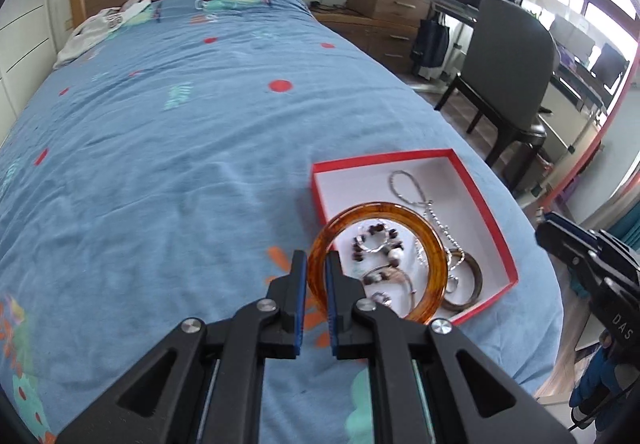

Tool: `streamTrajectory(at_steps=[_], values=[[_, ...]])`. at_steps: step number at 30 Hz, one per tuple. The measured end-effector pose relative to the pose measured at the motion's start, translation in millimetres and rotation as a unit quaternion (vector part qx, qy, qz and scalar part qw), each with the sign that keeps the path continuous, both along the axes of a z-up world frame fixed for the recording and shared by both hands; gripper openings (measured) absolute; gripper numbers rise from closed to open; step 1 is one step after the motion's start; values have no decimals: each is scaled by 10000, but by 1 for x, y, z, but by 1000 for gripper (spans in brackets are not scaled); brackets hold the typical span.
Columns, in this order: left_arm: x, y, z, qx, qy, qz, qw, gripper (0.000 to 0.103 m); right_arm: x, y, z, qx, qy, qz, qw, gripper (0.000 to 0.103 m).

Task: Organize jewelry
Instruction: 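Carry bangle and ring into the red box and open both tools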

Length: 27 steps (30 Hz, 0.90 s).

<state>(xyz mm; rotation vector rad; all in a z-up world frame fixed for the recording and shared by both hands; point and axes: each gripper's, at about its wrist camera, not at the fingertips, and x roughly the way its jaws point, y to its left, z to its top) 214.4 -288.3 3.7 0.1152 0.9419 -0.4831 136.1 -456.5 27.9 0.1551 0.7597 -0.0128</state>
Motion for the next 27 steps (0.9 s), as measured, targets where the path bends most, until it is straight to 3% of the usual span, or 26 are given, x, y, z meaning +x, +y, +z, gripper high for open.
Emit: streamTrajectory(at_steps=[6, 13, 19, 27], values=[[34, -55, -30, 426, 86, -86, 9990, 8, 33, -29, -35, 43, 394, 185, 9990, 20], [73, -90, -71, 916, 222, -91, 9955, 8, 85, -49, -72, 62, 846, 278, 9960, 20], [88, -100, -95, 1041, 402, -57, 9937, 9, 115, -54, -93, -100, 1262, 274, 9916, 20], [92, -104, -100, 1169, 403, -52, 9923, 10, 126, -55, -105, -460, 1626, 254, 9853, 20]])
